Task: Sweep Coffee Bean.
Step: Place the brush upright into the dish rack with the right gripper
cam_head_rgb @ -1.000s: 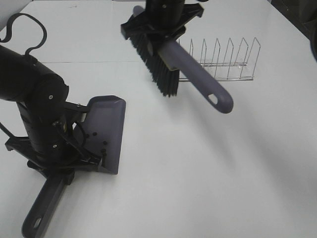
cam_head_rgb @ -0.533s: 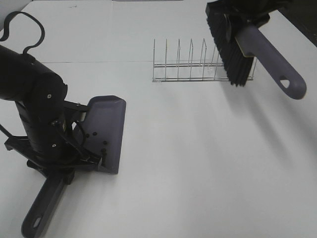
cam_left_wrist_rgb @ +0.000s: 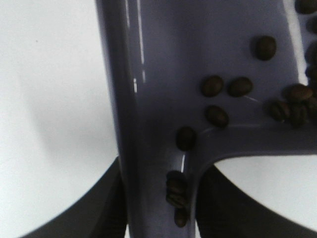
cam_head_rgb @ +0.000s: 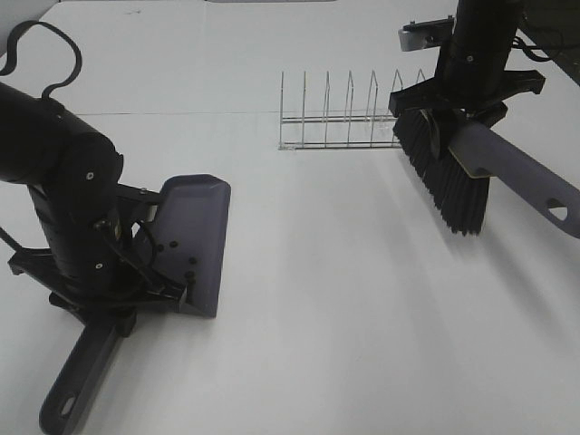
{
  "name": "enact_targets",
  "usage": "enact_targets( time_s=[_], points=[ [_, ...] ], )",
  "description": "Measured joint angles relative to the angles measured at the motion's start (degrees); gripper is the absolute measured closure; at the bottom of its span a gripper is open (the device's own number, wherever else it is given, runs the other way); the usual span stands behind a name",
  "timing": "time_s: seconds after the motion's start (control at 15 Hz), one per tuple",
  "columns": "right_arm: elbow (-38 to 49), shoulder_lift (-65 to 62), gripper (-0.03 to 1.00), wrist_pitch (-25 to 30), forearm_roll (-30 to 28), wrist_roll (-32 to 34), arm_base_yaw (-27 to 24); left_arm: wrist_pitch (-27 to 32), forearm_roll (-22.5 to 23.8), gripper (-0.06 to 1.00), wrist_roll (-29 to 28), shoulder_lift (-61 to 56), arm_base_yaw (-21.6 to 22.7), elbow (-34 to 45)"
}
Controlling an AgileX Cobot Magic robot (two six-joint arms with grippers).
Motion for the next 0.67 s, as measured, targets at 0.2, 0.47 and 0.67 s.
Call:
enact_targets(
  time_s=[0.2, 0.47, 0.67],
  points=[
    [-2.9, 3.8, 0.67, -0.2, -0.7, 0.0, 0.0, 0.0, 0.0, 0.58, 0.1, 0.0, 0.0, 0.0],
    [-7.6, 9.2, 0.67, -0.4, -1.4, 0.0, 0.0, 0.0, 0.0, 0.58, 0.9, 0.0, 0.0, 0.0],
    [-13.6, 12.3, 0.67, -1.0, -1.7, 0.0, 0.0, 0.0, 0.0, 0.58, 0.9, 0.0, 0.0, 0.0]
  ],
)
